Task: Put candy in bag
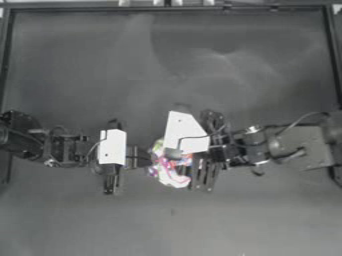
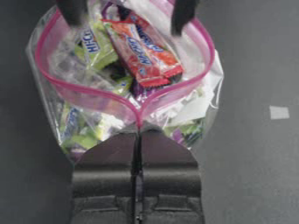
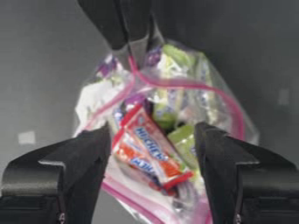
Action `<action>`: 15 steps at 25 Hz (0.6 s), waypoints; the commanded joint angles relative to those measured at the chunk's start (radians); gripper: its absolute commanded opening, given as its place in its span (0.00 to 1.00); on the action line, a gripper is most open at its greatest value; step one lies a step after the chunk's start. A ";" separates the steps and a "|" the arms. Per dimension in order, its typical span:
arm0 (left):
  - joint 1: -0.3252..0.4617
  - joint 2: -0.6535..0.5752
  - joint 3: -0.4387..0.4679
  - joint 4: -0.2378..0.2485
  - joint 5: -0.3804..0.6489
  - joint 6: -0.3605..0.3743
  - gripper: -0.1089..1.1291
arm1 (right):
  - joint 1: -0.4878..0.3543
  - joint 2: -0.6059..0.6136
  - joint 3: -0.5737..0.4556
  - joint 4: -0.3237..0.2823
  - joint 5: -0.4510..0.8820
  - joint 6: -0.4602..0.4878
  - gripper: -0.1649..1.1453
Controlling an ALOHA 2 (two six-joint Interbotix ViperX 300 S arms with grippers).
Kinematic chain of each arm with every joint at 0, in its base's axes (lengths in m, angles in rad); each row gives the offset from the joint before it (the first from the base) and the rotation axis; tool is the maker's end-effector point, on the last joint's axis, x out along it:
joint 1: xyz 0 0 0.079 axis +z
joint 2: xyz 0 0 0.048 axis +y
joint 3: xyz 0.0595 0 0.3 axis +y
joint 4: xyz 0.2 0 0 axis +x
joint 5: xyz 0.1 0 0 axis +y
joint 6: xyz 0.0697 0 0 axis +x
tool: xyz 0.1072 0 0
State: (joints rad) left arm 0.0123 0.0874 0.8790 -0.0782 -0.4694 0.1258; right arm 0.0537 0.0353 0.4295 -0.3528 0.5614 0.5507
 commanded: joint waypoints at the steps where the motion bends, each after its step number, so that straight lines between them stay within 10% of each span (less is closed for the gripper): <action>1: 0.005 -0.014 -0.018 0.000 -0.008 0.000 0.16 | -0.002 -0.091 -0.005 -0.029 0.021 0.003 0.80; 15: 0.044 -0.052 -0.057 0.005 0.023 0.066 0.16 | -0.002 -0.232 0.067 -0.049 0.051 0.021 0.80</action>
State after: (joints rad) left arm 0.0491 0.0874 0.8468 -0.0736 -0.4525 0.1871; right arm 0.0522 -0.1595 0.5031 -0.4019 0.6136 0.5706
